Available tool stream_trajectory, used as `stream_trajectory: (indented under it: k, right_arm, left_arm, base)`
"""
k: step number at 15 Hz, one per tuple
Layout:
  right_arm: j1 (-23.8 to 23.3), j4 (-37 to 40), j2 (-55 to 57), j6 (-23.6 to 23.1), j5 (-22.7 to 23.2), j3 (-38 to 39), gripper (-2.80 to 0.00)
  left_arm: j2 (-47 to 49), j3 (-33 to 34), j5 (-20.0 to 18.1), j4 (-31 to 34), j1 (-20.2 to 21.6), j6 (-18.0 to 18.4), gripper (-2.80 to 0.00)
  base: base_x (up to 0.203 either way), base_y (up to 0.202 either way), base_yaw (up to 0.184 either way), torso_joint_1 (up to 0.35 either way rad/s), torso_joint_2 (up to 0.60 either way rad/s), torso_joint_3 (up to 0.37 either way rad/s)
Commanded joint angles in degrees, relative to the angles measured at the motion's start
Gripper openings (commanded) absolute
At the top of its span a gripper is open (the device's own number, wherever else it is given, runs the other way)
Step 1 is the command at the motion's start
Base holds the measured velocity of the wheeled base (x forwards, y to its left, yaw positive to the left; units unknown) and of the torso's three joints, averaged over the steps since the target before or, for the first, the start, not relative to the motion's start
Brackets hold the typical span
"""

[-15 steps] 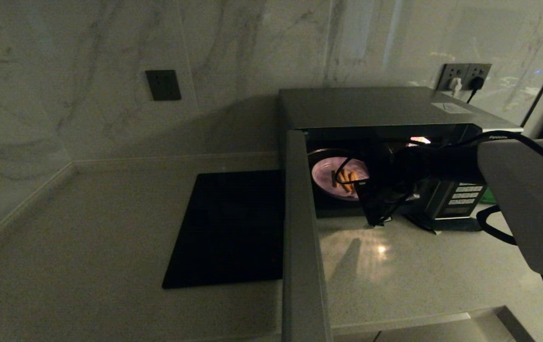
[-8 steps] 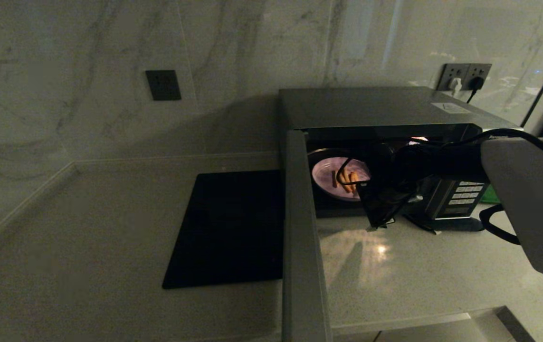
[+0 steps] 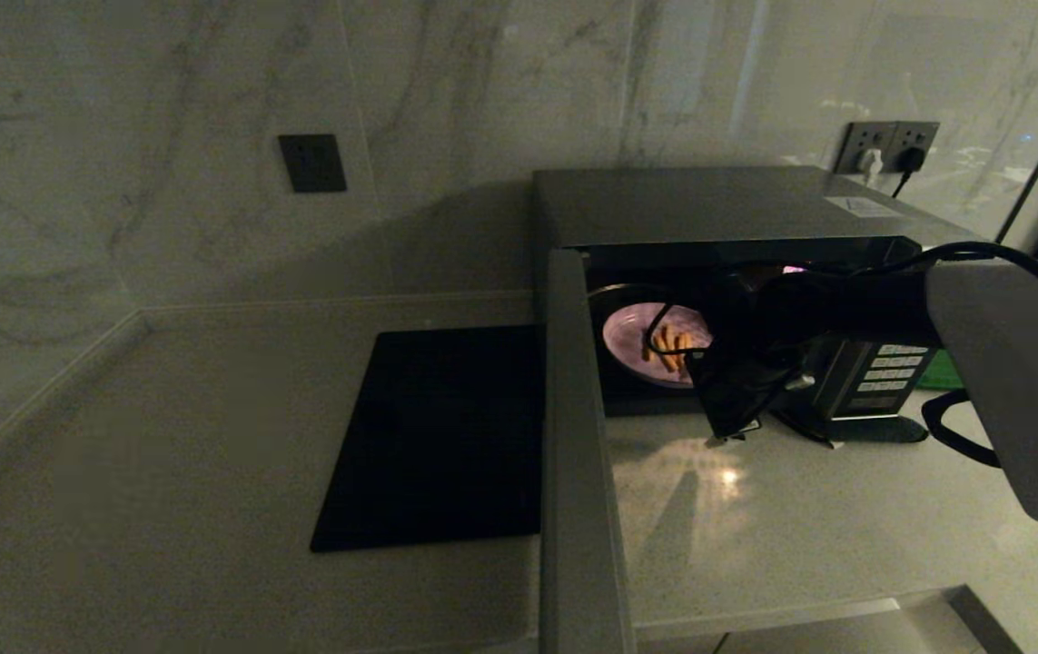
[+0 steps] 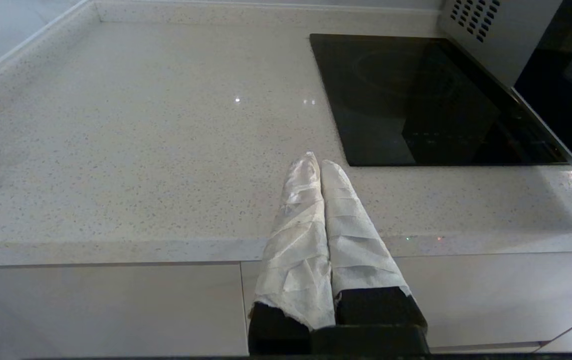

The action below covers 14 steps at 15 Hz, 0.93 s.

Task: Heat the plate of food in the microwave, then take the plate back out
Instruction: Take the plate out of the microwave

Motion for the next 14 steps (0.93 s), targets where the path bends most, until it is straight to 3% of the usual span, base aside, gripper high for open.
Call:
stream_trajectory:
  k: [1,14]
  right_arm:
    - [0.02,0.30,-0.30,0.62,-0.09,-0.02,0.00]
    - [0.20,-3.40,-0.43,-0.52,-1.67,-0.02,0.00]
  left_arm:
    - [-0.01,0.00,0.06,-0.02,0.01,-0.06,-2.80]
    - [-0.01,0.00,0.07,-0.02,0.01,-0.06,-2.80]
  base:
    - [0.000,0.000,0.000,0.000,0.00,0.000]
    - [0.000,0.000,0.000,0.000,0.00,0.000]
